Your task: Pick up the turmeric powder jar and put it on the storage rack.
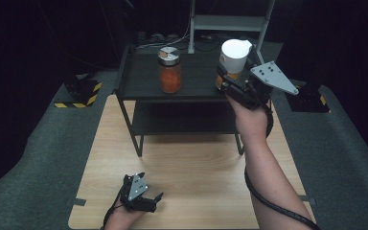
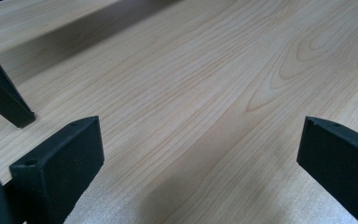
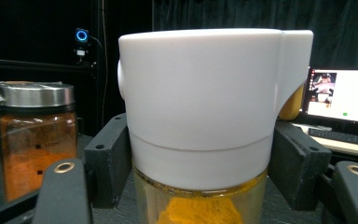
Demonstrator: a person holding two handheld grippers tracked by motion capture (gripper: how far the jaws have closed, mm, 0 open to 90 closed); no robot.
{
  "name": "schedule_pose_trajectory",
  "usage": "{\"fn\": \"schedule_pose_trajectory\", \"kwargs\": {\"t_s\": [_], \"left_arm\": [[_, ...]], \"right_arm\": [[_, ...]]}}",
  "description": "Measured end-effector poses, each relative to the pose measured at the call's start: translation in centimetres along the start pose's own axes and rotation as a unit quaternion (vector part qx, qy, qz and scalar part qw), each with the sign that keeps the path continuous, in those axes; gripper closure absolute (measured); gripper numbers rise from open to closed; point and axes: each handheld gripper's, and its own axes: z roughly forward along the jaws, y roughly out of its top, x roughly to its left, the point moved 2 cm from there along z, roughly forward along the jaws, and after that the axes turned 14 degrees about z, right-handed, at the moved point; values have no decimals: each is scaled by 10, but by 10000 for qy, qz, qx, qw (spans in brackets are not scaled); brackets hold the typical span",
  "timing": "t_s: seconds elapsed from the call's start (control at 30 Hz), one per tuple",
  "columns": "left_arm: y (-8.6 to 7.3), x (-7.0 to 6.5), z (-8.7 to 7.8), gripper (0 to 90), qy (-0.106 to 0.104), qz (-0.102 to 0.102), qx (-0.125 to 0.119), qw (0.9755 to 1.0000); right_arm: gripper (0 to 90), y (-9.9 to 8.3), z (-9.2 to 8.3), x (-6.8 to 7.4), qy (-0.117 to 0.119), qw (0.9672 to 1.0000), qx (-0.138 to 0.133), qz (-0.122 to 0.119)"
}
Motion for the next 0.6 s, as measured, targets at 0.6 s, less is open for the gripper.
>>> {"fn": "schedule_pose_trajectory", "kwargs": {"t_s": [0.6], "left_arm": [[-1,1,0,7,-15,-45,-35,10000]], "right_arm": [[298,-3,9,-5,1,9998,64,182]]}}
